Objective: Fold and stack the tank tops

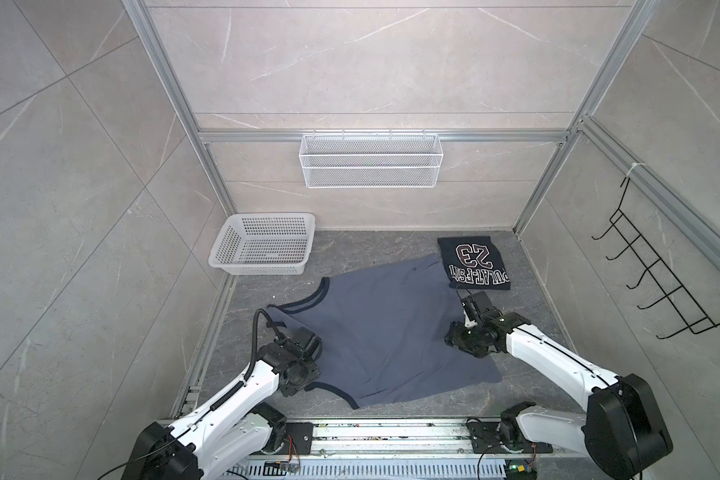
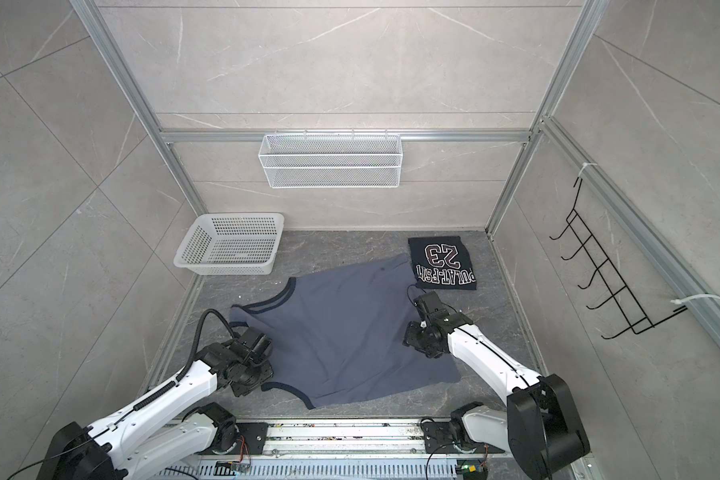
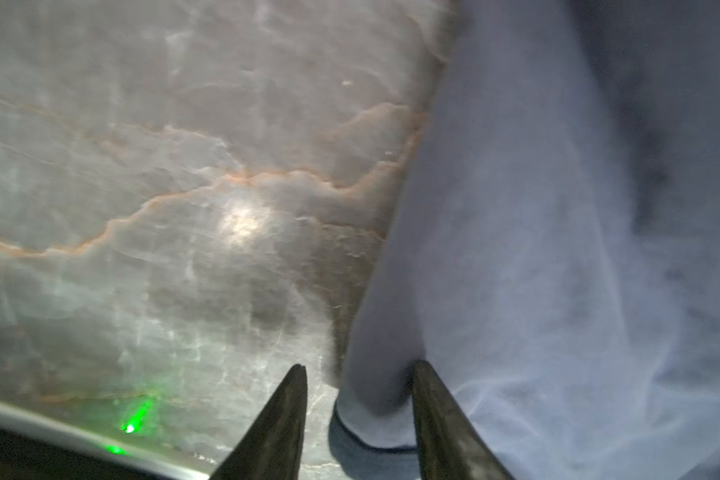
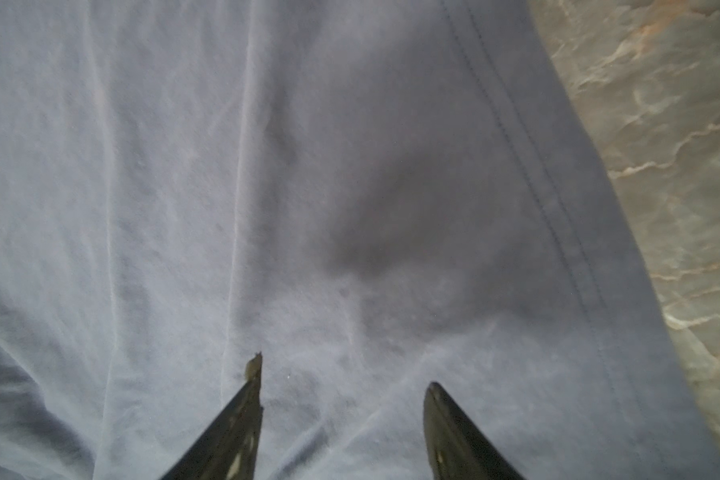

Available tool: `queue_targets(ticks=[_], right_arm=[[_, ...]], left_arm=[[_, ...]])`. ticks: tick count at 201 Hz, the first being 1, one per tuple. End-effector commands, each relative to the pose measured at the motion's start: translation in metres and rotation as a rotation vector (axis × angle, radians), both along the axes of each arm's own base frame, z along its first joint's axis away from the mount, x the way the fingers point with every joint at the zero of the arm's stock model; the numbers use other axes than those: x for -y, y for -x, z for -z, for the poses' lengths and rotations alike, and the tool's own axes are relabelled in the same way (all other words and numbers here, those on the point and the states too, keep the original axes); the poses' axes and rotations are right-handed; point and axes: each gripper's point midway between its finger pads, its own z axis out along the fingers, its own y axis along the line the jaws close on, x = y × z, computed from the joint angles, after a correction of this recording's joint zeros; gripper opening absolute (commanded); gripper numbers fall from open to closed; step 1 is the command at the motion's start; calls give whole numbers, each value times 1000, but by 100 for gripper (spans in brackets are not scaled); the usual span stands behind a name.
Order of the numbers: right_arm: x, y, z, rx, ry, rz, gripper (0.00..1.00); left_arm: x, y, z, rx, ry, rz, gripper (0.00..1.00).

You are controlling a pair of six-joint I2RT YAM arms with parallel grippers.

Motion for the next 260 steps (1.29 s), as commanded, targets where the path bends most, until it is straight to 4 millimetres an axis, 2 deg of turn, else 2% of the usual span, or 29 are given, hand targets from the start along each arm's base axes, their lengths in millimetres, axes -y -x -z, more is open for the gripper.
queue_targets(ticks=[1,28,47,69,90,101,126,144,171,184,198,237,247,260], right_arm=[[-3,-1,1,-3,-1,-9,64],[-2,0,2,-7,0,-8,64],[-1,0,3,-11,6,-5,63],[-1,0,5,-13,10,-3,63],[-2,-1,7,-20,5,-1,63],[-2,-1,7,-21,4,1,63],[-1,0,7,-20,8,0,63],[0,3,10,-27,12,-3,63],[0,5,17,-39,8,-3,63],[-1,6,21,-50,6,-4,63],[-3,4,24,-57,3,-7,63],[-6,0,20,-51,-5,-9,63],[-6,0,19,-50,-5,-9,63],[-5,0,18,-50,-4,-8,63]], left_arm=[[16,-13,-9,23,19,20,25],[37,-30,-23,61,-28,97,8],[61,-45,-35,89,-46,163,3],[104,-75,-55,163,-22,244,1],[147,-106,-58,181,25,307,8],[170,-119,-57,185,55,361,18],[195,-134,-53,159,55,452,38],[187,-132,-61,162,18,461,58],[149,-109,-90,247,-49,404,65],[136,-94,-101,278,-24,375,65],[121,-80,-102,292,11,322,64],[64,-46,-79,276,-19,144,54],[54,-37,-73,258,-21,118,51],[52,-26,-66,246,8,111,50]])
